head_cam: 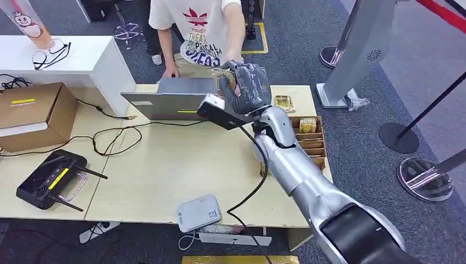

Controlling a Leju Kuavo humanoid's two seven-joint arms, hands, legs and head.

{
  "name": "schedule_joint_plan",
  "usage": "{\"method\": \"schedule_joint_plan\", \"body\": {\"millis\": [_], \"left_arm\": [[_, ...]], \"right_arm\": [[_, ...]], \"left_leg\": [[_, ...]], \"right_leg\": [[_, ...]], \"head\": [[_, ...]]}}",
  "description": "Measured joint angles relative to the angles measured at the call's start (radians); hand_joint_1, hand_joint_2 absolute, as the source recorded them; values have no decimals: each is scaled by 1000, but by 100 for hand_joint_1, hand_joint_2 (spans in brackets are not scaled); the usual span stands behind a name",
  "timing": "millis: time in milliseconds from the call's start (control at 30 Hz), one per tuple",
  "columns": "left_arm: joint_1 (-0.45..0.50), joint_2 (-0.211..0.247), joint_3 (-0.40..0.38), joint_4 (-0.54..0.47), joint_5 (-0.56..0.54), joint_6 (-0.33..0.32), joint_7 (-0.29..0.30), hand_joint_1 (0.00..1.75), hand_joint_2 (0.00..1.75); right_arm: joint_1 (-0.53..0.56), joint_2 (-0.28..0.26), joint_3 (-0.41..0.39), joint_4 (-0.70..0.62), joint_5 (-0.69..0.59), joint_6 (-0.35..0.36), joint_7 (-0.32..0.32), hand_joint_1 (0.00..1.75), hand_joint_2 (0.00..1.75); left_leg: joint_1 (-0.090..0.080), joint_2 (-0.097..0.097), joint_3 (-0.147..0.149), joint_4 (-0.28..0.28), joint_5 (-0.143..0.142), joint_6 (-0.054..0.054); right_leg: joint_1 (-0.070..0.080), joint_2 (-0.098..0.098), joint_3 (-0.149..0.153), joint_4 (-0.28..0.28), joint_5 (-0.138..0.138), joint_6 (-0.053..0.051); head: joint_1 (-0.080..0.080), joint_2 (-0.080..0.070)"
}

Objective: Pass the card to the sensor for recognition and then transmit it.

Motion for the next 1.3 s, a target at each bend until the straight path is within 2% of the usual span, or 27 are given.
{"method": "schedule_joint_plan", "body": {"millis": [167,200,233,267,300,333,1033,1300], "left_arm": [[5,2,12,0,10,8,-7,0,0],[6,2,13,0,10,9,-9,0,0],[8,2,15,0,12,10,-10,0,0],[9,2,17,0,13,11,-10,0,0],[10,2,19,0,16,11,-11,0,0],[12,1,19,0,17,11,-11,0,0],[33,1,37,0,29,20,-23,0,0],[34,1,38,0,33,26,-28,0,0]], "right_arm": [[-16,21,26,53,18,-34,-7,175,175],[-17,25,29,62,22,-39,-7,129,175],[-19,30,34,72,28,-42,-7,66,175],[-20,33,39,79,31,-43,-7,42,175],[-21,35,43,85,32,-45,-7,28,175],[-21,38,47,89,34,-45,-7,0,175],[-33,65,92,156,46,-45,-3,0,175],[-30,65,98,140,-47,-61,-52,0,175]], "left_leg": [[0,0,0,0,0,0],[0,0,0,0,0,0],[0,0,0,0,0,0],[0,0,0,0,0,0],[0,0,0,0,0,0],[0,0,0,0,0,0],[0,0,0,0,0,0],[0,0,0,0,0,0]], "right_leg": [[0,0,0,0,0,0],[0,0,0,0,0,0],[0,0,0,0,0,0],[0,0,0,0,0,0],[0,0,0,0,0,0],[0,0,0,0,0,0],[0,0,0,0,0,0],[0,0,0,0,0,0]], "head": [[0,0],[0,0],[0,0],[0,0],[0,0],[0,0],[0,0],[0,0]]}}
